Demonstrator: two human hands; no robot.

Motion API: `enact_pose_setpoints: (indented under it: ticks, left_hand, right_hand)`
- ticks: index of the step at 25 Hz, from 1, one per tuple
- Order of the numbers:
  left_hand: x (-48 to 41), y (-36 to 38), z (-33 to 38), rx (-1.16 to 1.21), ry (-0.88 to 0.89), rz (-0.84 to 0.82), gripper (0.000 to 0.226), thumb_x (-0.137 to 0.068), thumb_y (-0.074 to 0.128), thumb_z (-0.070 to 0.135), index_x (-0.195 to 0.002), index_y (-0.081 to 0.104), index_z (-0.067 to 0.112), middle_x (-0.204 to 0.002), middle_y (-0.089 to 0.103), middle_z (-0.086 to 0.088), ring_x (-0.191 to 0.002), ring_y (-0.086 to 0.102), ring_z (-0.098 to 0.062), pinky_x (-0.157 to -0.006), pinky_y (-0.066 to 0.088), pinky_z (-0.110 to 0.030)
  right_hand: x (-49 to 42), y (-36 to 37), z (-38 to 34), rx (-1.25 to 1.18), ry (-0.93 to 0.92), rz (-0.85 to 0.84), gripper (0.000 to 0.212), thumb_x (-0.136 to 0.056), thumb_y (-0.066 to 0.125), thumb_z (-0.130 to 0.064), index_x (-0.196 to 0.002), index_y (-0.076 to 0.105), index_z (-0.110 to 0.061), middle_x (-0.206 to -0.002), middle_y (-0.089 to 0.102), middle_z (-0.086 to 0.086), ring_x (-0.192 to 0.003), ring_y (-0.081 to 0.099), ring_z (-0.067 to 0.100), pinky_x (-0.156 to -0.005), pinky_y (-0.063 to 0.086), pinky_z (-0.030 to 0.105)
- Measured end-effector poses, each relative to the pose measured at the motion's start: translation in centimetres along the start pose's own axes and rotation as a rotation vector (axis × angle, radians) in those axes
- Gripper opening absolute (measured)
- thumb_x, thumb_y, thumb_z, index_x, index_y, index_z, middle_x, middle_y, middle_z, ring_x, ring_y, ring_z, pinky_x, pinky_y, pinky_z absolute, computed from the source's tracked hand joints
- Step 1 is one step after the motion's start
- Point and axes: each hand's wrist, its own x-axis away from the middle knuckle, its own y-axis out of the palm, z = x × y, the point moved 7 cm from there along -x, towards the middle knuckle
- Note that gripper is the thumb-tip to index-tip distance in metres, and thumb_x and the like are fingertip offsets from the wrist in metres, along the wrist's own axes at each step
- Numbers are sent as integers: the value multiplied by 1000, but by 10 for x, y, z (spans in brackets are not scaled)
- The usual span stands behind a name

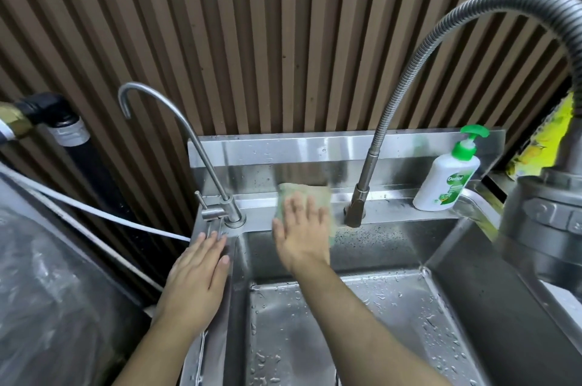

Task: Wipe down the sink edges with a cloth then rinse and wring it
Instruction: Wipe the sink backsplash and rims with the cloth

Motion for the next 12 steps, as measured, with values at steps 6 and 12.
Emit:
enact_pose_setpoints:
  ticks: [6,12]
  left_hand:
    - [1,0,0,-39,-24,-15,88,-76,0,63,-143,28,13,-153,19,5,-137,3,0,-113,-3,-20]
    - [1,4,-3,-14,-40,-60,88,-74,-2,66,-145,20,19,-153,9,8,-140,-2,-1,-116,-3,-24]
  right_hand:
    - [-5,4,-22,81,-301,-46,61,-91,-4,-57,-147,-6,-33,-158,-12,-4,-144,-16,23,-117,-9,43]
    - [-2,4,-6,132,33,0,64,-91,-2,-61,-145,-14,-29,-150,-25,10,-141,-19,36,-116,-4,51]
